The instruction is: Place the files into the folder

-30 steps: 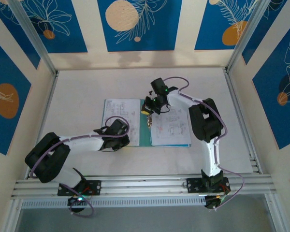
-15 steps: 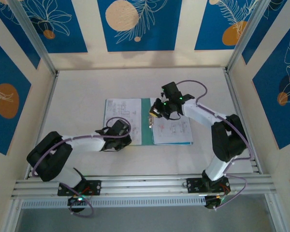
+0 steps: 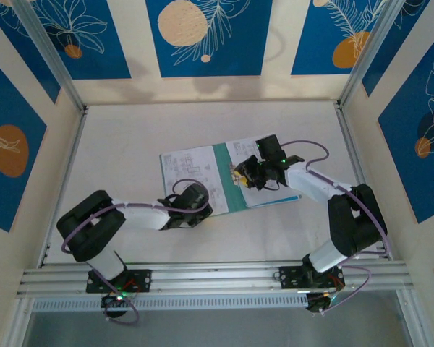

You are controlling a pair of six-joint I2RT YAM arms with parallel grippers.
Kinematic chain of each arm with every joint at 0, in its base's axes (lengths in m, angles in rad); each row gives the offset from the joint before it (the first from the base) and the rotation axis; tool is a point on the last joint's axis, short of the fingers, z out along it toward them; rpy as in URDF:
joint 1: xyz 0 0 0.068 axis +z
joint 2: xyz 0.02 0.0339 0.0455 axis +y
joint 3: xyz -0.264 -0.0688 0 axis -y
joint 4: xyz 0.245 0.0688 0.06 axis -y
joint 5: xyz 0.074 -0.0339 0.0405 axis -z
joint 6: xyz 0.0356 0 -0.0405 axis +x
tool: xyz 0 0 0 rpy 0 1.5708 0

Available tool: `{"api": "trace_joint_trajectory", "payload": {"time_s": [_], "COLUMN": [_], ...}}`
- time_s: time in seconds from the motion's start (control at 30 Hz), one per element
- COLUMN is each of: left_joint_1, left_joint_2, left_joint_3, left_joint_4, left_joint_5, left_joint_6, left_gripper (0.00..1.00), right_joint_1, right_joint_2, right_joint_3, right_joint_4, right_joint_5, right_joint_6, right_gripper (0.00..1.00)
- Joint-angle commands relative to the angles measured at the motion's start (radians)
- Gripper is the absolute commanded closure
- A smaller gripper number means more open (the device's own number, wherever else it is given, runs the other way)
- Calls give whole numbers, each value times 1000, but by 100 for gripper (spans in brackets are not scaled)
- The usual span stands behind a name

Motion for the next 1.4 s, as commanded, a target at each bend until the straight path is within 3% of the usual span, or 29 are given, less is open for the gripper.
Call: {"api": "trace_joint_trajectory", "payload": {"time_s": [0.0,0.33,1.37], "left_joint_1": [-19,-39,-104], "left_joint_2": [50,77,144], "left_joint_3": [-16,4,84], "left_joint_4": [-56,-30,-37], "left_joint_5": [1,8,1], "left_joint_6": [-24,-26,-32], "left_gripper": [92,92,93], "right_joint_1": [-1,-16,-70], "right_joint_2": [5,110,180], "right_joint_3": [-13,17,28], "right_joint_4": [80,154,205], "right_joint_5": [10,17,-18], "right_joint_6": [120,201,184], "right_gripper": [64,61,75]}}
